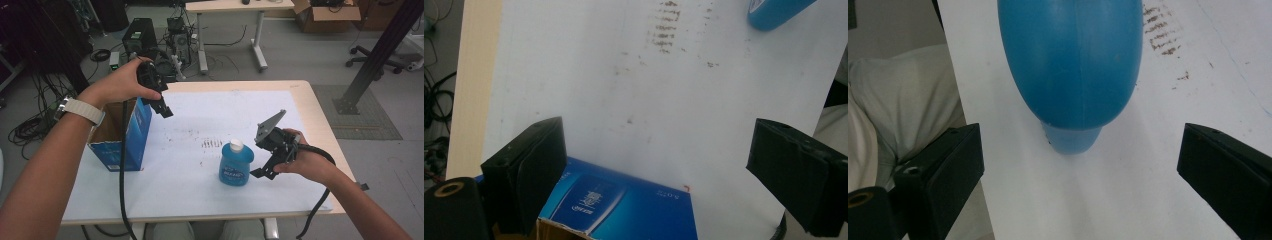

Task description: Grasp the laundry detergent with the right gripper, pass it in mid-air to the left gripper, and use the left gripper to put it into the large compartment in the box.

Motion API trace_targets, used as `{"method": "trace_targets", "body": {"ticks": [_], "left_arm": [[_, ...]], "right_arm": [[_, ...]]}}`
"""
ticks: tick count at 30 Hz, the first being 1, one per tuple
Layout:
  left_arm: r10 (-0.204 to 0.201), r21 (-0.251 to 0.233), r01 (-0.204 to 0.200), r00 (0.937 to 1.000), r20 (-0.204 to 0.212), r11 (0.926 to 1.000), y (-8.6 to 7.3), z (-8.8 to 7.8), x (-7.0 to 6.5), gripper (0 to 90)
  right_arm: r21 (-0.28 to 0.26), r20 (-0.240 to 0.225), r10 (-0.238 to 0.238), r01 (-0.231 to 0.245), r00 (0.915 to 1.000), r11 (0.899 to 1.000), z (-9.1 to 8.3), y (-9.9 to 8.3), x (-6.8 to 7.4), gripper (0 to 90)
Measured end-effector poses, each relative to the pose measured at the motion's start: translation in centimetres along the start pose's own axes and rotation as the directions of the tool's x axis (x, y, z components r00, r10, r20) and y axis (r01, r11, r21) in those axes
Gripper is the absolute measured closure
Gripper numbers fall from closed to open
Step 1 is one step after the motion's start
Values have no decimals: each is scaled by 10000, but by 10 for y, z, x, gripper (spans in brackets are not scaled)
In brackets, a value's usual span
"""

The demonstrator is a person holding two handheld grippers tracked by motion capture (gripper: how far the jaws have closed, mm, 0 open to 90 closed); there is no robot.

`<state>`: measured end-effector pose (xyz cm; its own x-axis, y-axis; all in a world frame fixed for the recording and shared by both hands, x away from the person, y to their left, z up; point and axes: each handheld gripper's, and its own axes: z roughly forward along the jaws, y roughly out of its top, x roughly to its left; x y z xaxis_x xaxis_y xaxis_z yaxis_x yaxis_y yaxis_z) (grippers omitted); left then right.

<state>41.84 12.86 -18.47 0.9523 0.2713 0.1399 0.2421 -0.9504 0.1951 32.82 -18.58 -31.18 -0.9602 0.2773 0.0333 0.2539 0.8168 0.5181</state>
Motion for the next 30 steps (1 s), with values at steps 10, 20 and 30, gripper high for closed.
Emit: {"method": "trace_targets", "body": {"ticks": [10,20,30], "left_arm": [[-28,35,28,10000,-25,10000,-1,0,0,93],[-54,64,54,10000,-59,10000,-1,1,0,93],[-81,58,82,9999,-67,9999,-2,1,0,93]], "right_arm": [[-415,-63,53,-56,10000,9991,10,-8,0,44],[-554,-35,120,-121,9999,9984,20,-15,-2,45],[-794,-73,114,-120,9999,9968,27,-18,-2,45]]}}
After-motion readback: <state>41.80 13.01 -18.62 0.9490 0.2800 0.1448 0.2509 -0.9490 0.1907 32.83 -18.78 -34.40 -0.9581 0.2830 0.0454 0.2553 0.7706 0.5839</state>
